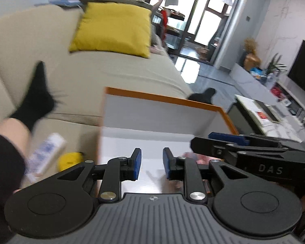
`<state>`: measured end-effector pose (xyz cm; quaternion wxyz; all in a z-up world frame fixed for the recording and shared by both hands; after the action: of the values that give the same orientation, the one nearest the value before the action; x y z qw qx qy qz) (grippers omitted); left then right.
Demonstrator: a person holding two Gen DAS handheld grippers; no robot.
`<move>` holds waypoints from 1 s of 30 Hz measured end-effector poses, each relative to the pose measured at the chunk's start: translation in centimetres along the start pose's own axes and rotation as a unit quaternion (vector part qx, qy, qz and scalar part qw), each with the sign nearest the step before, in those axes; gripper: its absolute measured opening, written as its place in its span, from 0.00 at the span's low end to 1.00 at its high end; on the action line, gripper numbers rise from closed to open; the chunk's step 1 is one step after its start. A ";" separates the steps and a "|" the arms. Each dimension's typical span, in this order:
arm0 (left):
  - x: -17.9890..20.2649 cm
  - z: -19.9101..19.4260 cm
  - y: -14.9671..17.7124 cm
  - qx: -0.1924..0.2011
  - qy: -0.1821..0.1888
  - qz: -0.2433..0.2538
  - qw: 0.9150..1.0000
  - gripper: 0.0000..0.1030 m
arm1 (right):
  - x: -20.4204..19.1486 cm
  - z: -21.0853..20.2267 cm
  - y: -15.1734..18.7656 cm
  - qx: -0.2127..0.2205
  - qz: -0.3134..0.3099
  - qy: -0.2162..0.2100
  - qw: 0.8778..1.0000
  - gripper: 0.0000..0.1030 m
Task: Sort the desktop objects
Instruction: 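Reach the left tool to the pink cylinder while the right tool reaches the white glasses case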
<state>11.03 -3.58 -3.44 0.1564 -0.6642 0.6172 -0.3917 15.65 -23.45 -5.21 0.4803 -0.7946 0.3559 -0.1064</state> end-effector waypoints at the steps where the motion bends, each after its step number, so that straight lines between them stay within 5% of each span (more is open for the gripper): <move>1: -0.5 -0.6 0.2 0.004 -0.009 0.001 1.000 0.31 | -0.8 0.1 -0.1 0.001 -0.013 -0.008 1.000 0.53; 10: -6.0 -4.6 3.3 -0.040 -0.074 0.003 0.997 0.31 | -8.3 1.1 1.1 -0.044 -0.122 -0.117 0.985 0.51; 13: -7.8 -5.8 4.8 -0.059 -0.097 0.006 0.994 0.31 | -10.1 1.9 2.1 -0.075 -0.137 -0.138 0.978 0.44; 22: -10.7 -7.5 8.2 -0.108 -0.125 0.000 0.986 0.31 | -14.2 3.3 6.0 -0.156 -0.214 -0.188 0.946 0.45; 30: -11.0 -5.9 9.2 -0.131 -0.118 -0.003 0.984 0.31 | -15.7 5.4 8.9 -0.201 -0.293 -0.184 0.916 0.48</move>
<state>1.19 6.70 -9.60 0.1385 -0.7224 0.6384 -0.2266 2.96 -11.75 -12.74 0.3147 -0.9486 0.0265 -0.0205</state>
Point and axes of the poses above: each gripper's, at about its wrist camera, not at the fingertips, and z roughly the way its jaws point, x to its right, y to its underside, the point moved 5 cm from there along z, roughly the way its jaws point, and after that the axes turned 8 degrees about -z, right-handed, at the moved point
